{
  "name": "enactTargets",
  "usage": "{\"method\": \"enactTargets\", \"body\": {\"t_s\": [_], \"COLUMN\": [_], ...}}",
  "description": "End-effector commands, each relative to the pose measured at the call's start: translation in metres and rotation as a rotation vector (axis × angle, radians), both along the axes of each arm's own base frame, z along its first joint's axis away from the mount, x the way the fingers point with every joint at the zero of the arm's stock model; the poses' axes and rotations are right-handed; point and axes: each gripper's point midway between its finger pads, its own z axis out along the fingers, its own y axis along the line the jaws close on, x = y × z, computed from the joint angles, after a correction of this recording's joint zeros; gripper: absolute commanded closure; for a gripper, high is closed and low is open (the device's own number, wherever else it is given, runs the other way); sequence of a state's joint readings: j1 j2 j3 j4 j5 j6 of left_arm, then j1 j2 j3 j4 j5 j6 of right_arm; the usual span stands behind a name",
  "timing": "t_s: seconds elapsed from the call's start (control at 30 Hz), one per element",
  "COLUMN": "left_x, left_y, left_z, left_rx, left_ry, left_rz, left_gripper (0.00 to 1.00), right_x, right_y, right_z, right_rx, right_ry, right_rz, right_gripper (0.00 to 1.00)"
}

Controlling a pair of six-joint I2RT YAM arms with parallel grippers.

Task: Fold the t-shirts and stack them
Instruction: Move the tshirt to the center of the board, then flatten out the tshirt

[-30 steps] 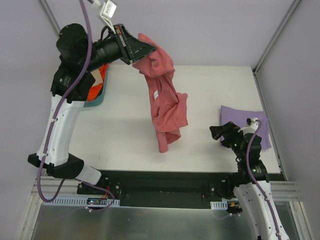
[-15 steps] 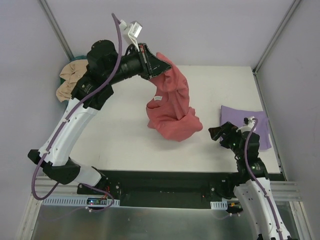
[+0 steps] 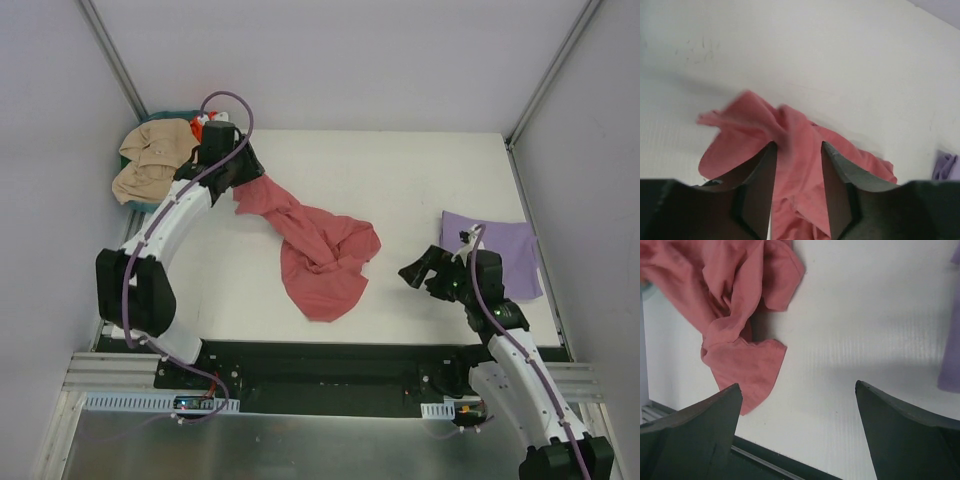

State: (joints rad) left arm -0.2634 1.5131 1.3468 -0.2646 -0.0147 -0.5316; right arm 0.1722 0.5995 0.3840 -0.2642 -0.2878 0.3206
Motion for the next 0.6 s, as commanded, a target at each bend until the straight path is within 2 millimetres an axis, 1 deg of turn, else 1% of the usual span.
{"method": "enactTargets", "body": {"t_s": [0.0,0.03,0.07,0.1,0.17,0.23,0.27,0.3,0.33,0.37,0.4,0.43,0.47,0.5,0.57], "left_x": [0.04,0.041,0.041,0.037,0.022,-0.005,-0.027,-0.049,-0.07,-0.097,-0.124,-0.149,-0.171,-0.191,-0.222], "left_y": [0.008,0.005,0.003,0.0,-0.007,-0.011,-0.014,-0.02,-0.03,-0.043,-0.054,-0.063,-0.067,-0.072,-0.074], "left_z": [0.01,0.01,0.01,0.011,0.011,0.007,-0.006,-0.012,-0.018,-0.027,-0.042,-0.051,-0.066,-0.08,-0.107], "left_rx": [-0.009,-0.025,-0.045,-0.059,-0.092,-0.128,-0.129,-0.115,-0.098,-0.076,-0.059,-0.063,-0.074,-0.095,-0.099], "left_ry": [-0.042,-0.03,-0.015,-0.01,0.005,0.024,0.046,0.043,0.031,0.032,0.05,0.063,0.094,0.135,0.212], "left_rz": [-0.038,-0.061,-0.085,-0.103,-0.143,-0.166,-0.185,-0.212,-0.246,-0.29,-0.334,-0.365,-0.37,-0.379,-0.397], "left_gripper": [0.55,0.45,0.17,0.01,0.01,0.01,0.01,0.01,0.01,0.01,0.01,0.01,0.01,0.01,0.01], "right_x": [0.007,0.007,0.007,0.006,0.006,0.006,0.007,0.007,0.008,0.009,0.01,0.011,0.011,0.012,0.013], "right_y": [0.017,0.018,0.018,0.018,0.018,0.017,0.015,0.014,0.012,0.011,0.011,0.01,0.009,0.009,0.008], "right_z": [0.033,0.033,0.034,0.034,0.034,0.033,0.032,0.032,0.03,0.029,0.028,0.027,0.025,0.023,0.021], "right_rx": [0.011,0.009,0.006,0.002,-0.007,-0.017,-0.023,-0.028,-0.035,-0.042,-0.047,-0.051,-0.054,-0.059,-0.065], "right_ry": [-0.105,-0.105,-0.105,-0.104,-0.103,-0.104,-0.104,-0.103,-0.099,-0.098,-0.095,-0.092,-0.085,-0.082,-0.072], "right_rz": [0.082,0.081,0.075,0.077,0.072,0.066,0.059,0.053,0.043,0.039,0.036,0.029,0.027,0.027,0.023], "right_gripper": [0.02,0.02,0.02,0.03,0.04,0.04,0.04,0.04,0.04,0.04,0.04,0.04,0.04,0.04,0.04]}}
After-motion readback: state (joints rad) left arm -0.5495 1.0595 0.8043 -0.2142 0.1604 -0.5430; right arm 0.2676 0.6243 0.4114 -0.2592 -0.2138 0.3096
